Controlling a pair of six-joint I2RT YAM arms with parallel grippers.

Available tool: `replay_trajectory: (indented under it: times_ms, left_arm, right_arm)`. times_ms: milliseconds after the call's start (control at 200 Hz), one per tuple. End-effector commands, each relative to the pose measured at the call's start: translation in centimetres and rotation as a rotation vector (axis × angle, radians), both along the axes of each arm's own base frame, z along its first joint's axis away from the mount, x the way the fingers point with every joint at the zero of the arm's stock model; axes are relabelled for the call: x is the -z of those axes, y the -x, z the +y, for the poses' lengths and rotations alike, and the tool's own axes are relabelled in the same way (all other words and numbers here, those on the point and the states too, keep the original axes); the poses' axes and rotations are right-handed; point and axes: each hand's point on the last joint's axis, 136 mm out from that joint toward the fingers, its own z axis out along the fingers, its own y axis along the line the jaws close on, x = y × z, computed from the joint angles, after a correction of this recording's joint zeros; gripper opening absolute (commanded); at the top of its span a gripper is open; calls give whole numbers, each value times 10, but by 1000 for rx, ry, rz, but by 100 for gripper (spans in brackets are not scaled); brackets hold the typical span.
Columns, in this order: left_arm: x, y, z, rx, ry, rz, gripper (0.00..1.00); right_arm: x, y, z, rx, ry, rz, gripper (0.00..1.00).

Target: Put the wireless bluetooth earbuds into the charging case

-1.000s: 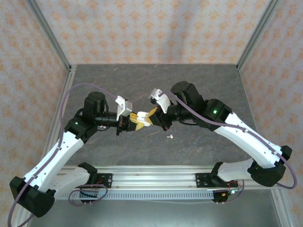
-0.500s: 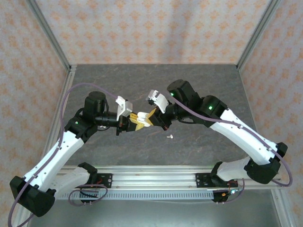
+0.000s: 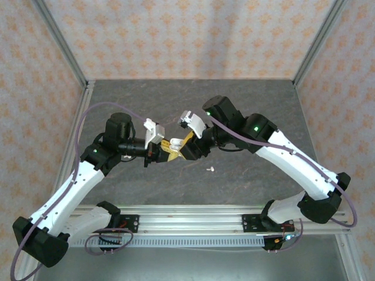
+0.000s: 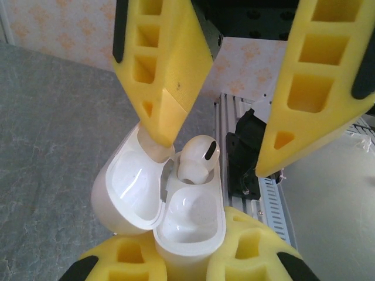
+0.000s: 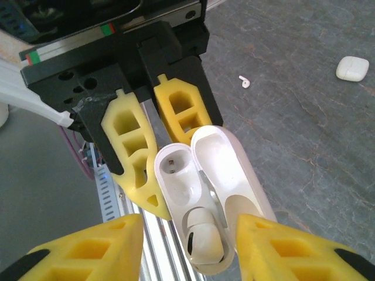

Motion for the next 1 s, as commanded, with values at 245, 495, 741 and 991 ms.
replay_trajectory:
  times_ms: [245,495,741,991]
  left_arm:
    - [-14,-2,0,-2,28,-76,0]
    - [-7,-19,5,-123,29,-96,0]
    - [-7,-25,7,-171,58,-105,0]
    - [-11,-26,8,-185,68,-120,0]
  right_arm:
    - [-36,-25,-8,207,-63,-20,51]
    - [-54,-35,-26,401,-171,9,48]
    - [-29,-31,-15,417,-191,137,12]
    - [1,-31,5,385,-152,229,5]
